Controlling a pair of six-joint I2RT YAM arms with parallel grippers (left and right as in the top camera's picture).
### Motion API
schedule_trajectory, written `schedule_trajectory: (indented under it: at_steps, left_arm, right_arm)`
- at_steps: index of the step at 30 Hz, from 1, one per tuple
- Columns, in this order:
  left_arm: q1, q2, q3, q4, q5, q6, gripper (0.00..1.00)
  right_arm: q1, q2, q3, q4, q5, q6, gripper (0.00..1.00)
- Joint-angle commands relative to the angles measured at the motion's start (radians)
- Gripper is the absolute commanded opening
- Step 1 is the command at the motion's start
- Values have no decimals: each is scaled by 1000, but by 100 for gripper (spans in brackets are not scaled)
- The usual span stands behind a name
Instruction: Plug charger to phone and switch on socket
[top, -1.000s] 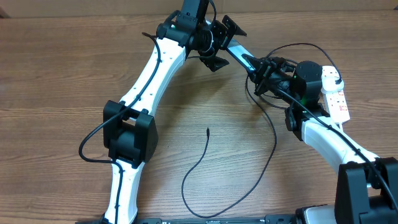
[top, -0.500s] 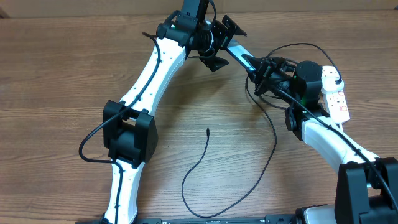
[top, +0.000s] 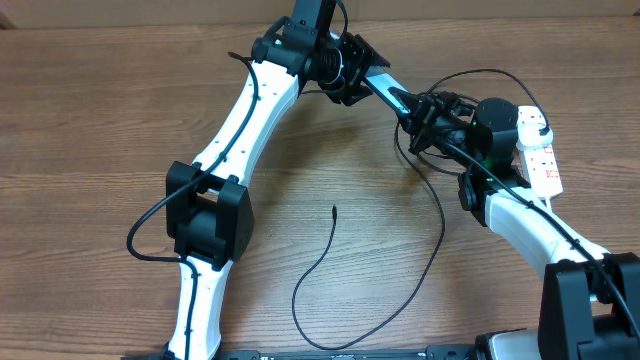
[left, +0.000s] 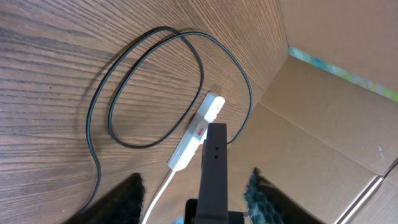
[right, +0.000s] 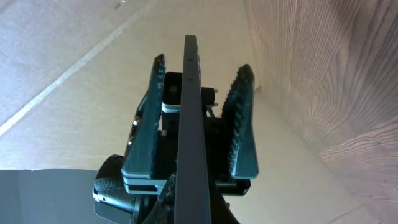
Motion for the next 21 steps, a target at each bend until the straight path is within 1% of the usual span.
schedule_trajectory:
  at_steps: [1, 16, 18, 21]
  left_arm:
    - [-9, -45, -4, 0, -16, 1, 50]
    - [-39, -45, -4, 0, -58, 0, 50]
    - [-47, -44, -4, 1, -60, -8, 55]
    - [-53, -44, -4, 5, -63, -15, 55]
  right_arm:
    - [9, -6, 14, 15, -8, 22, 4]
    - [14, -6, 14, 15, -8, 22, 4]
    - [14, -6, 14, 11, -7, 22, 4]
    - [14, -6, 14, -9, -5, 22, 4]
